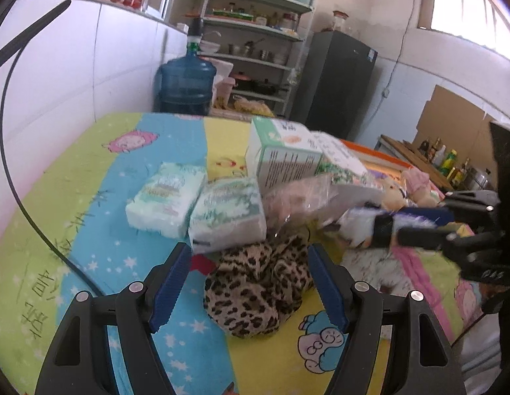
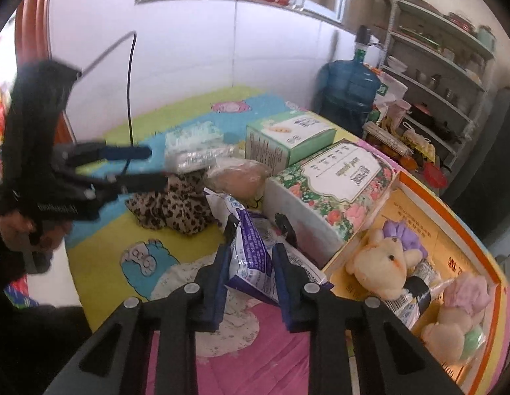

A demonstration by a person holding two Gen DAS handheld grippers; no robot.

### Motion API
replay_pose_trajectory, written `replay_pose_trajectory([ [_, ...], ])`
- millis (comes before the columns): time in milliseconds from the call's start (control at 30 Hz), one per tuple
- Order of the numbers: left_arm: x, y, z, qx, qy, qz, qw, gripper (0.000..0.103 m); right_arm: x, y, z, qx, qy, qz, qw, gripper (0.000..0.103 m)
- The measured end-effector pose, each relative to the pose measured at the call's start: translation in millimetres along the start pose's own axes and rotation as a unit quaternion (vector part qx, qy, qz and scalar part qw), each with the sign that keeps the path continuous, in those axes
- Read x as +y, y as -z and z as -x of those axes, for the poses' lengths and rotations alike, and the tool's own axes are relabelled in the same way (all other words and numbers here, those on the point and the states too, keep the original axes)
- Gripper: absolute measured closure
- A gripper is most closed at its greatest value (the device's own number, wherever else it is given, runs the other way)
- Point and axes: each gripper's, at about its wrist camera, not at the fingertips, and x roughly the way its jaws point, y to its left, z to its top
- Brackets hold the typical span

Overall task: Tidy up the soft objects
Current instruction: 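Grasp the leopard-print scrunchie with the left gripper while the right gripper grasps the purple snack bag, then carry the scrunchie and snack bag with both grippers over the orange box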

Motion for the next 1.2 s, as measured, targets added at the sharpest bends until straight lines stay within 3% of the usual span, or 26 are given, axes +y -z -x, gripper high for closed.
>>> replay_pose_trajectory([
  [267, 1, 7, -21, 0.038, 0.0, 0.007, 0.9992, 0.029, 2, 2, 29, -0.053, -0.004, -0.034, 0.998, 0.078],
  [533, 0, 12, -23, 0.042, 0.014, 0.007, 0.999, 0.075, 2, 7, 40, -0.076, -0.01, -0.067, 0.995, 0.078],
  [633, -5, 15, -21, 0.04, 0.018, 0.002, 0.9991, 0.084, 1, 11, 42, -0.086, -0.011, -0.081, 0.993, 0.078],
  [1200, -27, 10, 26, -0.01, 0.048, -0.017, 0.9987, 0.088, 7, 20, 70, -0.124, -0.001, -0.103, 0.987, 0.078],
])
